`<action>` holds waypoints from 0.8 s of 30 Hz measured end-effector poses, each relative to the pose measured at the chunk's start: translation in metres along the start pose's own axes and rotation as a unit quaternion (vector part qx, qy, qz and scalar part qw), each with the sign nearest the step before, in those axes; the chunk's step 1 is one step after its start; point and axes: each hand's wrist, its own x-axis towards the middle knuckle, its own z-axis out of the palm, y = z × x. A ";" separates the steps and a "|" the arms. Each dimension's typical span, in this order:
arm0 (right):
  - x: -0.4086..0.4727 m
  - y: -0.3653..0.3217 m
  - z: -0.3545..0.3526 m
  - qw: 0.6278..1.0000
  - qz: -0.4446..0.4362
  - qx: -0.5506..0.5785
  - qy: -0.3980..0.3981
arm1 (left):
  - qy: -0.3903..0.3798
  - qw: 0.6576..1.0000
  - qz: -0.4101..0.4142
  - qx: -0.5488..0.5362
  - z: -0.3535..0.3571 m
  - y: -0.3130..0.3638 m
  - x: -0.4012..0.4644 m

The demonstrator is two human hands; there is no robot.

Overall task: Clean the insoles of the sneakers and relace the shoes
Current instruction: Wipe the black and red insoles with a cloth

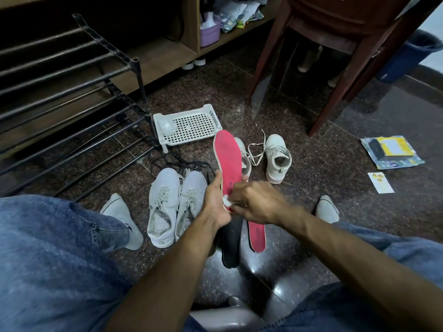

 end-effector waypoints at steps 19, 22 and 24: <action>0.008 0.007 -0.011 0.988 0.091 -0.121 -0.027 | -0.007 1.000 -0.006 0.017 0.008 -0.012 0.004; 0.025 0.014 -0.018 0.977 0.157 -0.141 -0.003 | -0.027 0.999 0.002 0.026 0.014 -0.012 -0.001; 0.030 0.012 -0.022 0.974 0.178 -0.138 0.009 | -0.027 0.999 0.012 0.040 0.013 -0.009 -0.002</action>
